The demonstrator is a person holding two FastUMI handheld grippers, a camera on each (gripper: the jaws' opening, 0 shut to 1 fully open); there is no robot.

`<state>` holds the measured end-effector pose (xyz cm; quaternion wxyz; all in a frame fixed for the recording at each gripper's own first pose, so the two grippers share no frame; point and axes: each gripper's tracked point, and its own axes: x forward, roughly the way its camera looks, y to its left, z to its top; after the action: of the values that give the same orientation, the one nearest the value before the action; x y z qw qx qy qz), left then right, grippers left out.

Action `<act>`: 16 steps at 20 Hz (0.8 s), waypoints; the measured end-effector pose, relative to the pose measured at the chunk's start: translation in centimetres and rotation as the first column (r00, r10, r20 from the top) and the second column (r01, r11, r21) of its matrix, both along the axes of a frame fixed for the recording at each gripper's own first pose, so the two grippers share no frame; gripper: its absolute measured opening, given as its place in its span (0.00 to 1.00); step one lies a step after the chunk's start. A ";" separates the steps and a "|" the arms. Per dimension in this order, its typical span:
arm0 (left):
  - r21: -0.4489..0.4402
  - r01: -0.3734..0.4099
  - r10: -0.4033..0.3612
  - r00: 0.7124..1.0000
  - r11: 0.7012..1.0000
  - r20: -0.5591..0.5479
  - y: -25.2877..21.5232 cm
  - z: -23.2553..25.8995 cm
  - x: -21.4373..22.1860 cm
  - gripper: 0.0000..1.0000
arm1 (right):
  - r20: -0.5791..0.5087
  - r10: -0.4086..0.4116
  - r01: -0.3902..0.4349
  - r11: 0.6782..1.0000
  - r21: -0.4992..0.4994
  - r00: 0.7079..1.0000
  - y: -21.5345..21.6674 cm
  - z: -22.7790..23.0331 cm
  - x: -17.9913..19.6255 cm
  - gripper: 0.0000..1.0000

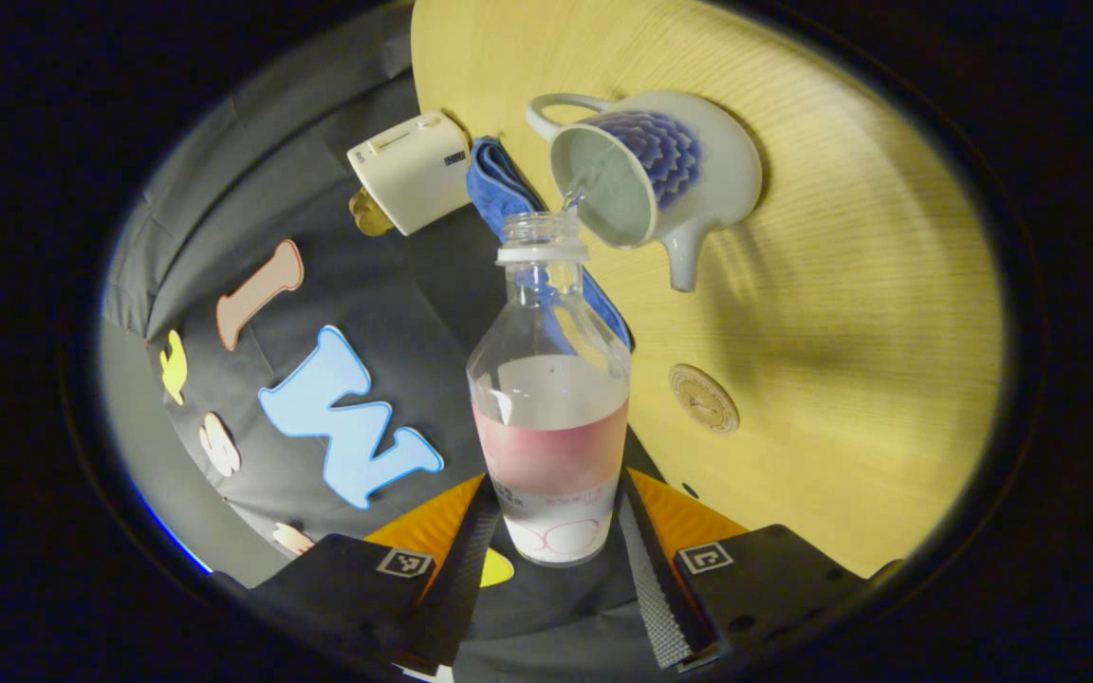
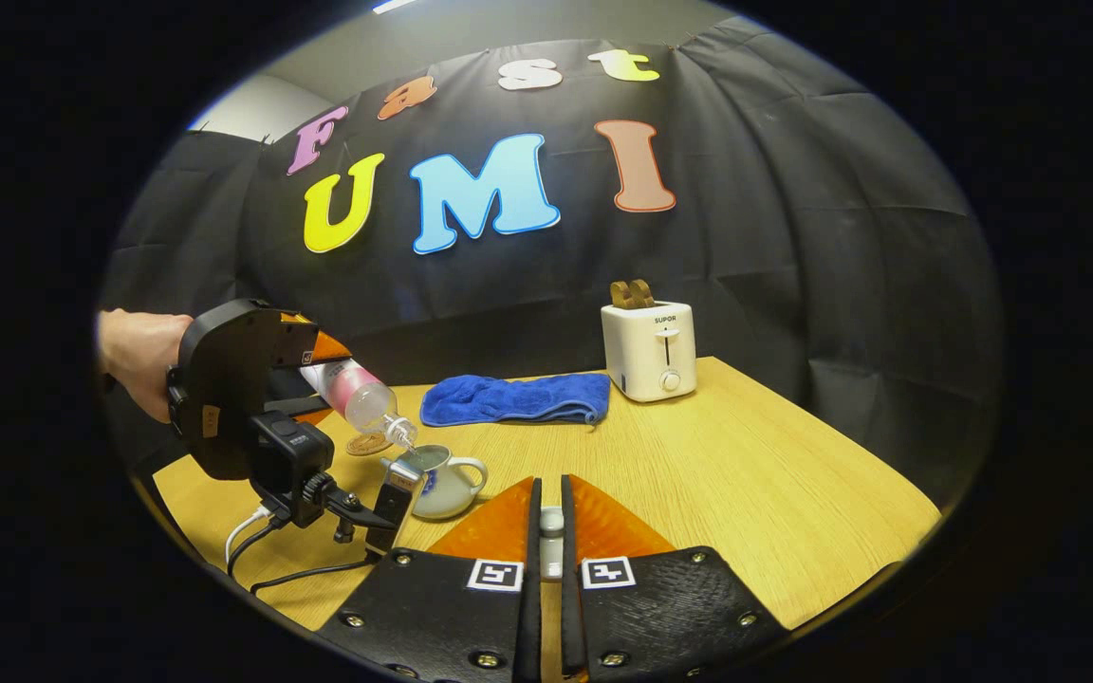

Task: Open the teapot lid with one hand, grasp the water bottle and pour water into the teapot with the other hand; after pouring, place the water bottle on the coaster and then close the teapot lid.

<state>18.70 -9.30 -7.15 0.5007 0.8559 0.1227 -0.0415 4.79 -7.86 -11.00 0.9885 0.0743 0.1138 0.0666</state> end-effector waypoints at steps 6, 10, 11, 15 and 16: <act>0.089 0.017 -0.018 1.000 0.996 0.013 -0.5 1.2 -0.2 0.85 | 0.004 -0.002 0.002 1.000 0.029 1.000 0.1 0.1 0.3 0.08; 0.159 0.021 -0.027 0.999 0.987 0.036 -0.9 2.2 -0.1 0.84 | 0.012 0.005 -0.005 1.000 0.027 1.000 0.2 0.4 0.1 0.08; 0.165 0.023 -0.029 0.999 0.986 0.035 -1.0 2.3 0.0 0.85 | 0.013 0.008 -0.008 1.000 0.027 1.000 0.3 0.4 0.2 0.08; 0.222 0.036 -0.047 0.998 0.974 0.044 -1.5 3.1 0.0 0.82 | 0.008 0.018 -0.018 0.999 0.032 1.000 0.5 0.1 0.1 0.08; 0.228 0.047 -0.059 0.997 0.973 0.045 -1.7 3.2 0.0 0.79 | 0.008 0.017 -0.017 0.999 0.031 1.000 0.4 0.1 0.0 0.08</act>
<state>18.72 -11.02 -3.94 0.4017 0.9111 0.0906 -0.0184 4.83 -7.45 -10.90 0.9870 0.0883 0.1095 0.0771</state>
